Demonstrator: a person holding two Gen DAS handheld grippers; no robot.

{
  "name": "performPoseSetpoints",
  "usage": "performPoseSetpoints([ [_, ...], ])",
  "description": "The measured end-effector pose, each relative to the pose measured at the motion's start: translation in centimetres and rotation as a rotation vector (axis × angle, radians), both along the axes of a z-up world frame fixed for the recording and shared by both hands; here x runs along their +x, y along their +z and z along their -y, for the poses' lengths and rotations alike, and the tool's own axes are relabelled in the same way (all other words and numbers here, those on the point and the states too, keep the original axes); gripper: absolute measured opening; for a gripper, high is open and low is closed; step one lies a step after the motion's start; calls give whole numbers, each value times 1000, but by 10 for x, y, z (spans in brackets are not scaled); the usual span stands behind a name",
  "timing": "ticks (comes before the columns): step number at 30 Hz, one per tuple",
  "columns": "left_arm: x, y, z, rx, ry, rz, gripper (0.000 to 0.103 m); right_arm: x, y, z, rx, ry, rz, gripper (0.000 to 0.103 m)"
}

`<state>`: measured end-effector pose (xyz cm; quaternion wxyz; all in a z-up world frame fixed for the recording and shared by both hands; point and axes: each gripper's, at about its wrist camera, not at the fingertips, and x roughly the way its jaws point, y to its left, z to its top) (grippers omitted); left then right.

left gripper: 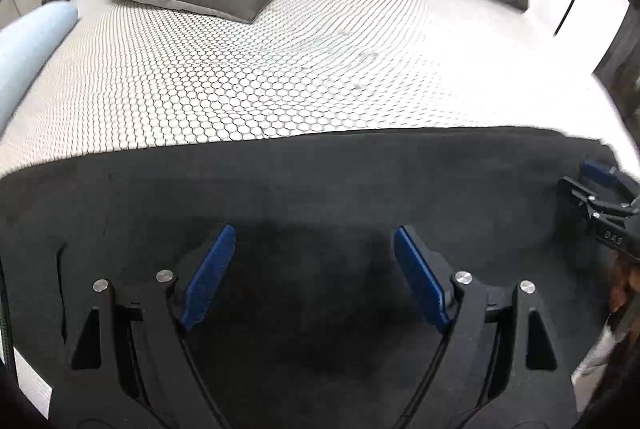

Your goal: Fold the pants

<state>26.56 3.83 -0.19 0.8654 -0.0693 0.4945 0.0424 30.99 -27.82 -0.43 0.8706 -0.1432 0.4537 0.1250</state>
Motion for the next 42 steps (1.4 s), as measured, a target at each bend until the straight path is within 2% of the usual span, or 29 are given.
performPoseSetpoints([
  [2,7,-15,-6,38,23,-68,81,10,-14,-21,-112,41,-4,76],
  [4,6,-19,-17,31,40,-92,81,14,-21,-19,-187,68,13,76],
  [6,1,-13,-28,76,76,-91,81,27,-21,25,-177,-20,26,76],
  [7,0,-12,-30,95,89,-88,81,25,-28,57,-186,-97,41,76],
  [8,-3,-11,-34,103,95,-81,81,29,-27,88,-217,-225,62,76],
  [10,-8,-9,-36,79,95,-69,81,25,-23,123,-194,-318,58,76],
  [11,-12,-5,-36,81,99,-58,81,21,-18,128,-159,-312,55,72],
  [13,-26,6,-30,100,117,-25,81,-5,-2,138,-107,-295,66,73],
  [15,-41,18,-22,92,119,30,81,-29,14,147,-73,-312,105,77],
  [17,-68,30,-9,53,107,99,81,-52,20,164,-5,-338,122,81],
  [18,-79,33,-3,33,88,119,81,-76,18,172,36,-358,121,81],
  [21,-115,35,21,-57,21,140,81,-120,-2,181,137,-433,98,81],
  [22,-119,35,27,-86,4,143,81,-137,1,185,187,-459,82,81],
  [23,-123,34,34,-129,-35,146,81,-158,5,216,262,-486,66,80],
  [25,-123,25,50,-193,-135,127,81,-172,-5,243,451,-542,8,81],
  [26,-124,21,56,-203,-159,111,81,-181,-11,260,514,-559,-7,80],
  [28,-124,12,66,-218,-188,67,81,-186,-22,279,718,-572,-36,80],
  [30,-123,4,72,-201,-194,49,81,-179,-28,288,843,-587,-40,80],
  [33,-127,6,79,-170,-189,62,81,-161,-38,300,1003,-626,-14,80],
  [34,-123,5,79,-172,-188,63,81,-154,-40,304,1023,-654,15,76],
  [36,-123,4,76,-183,-176,67,81,-148,-47,299,970,-725,53,51],
  [37,-121,2,73,-185,-165,67,81,-144,-48,295,942,-731,67,45],
  [39,-122,3,62,-196,-135,78,81,-145,-40,286,885,-722,108,24],
  [42,-126,11,36,-228,-77,97,81,-146,-2,267,835,-649,205,13],
])
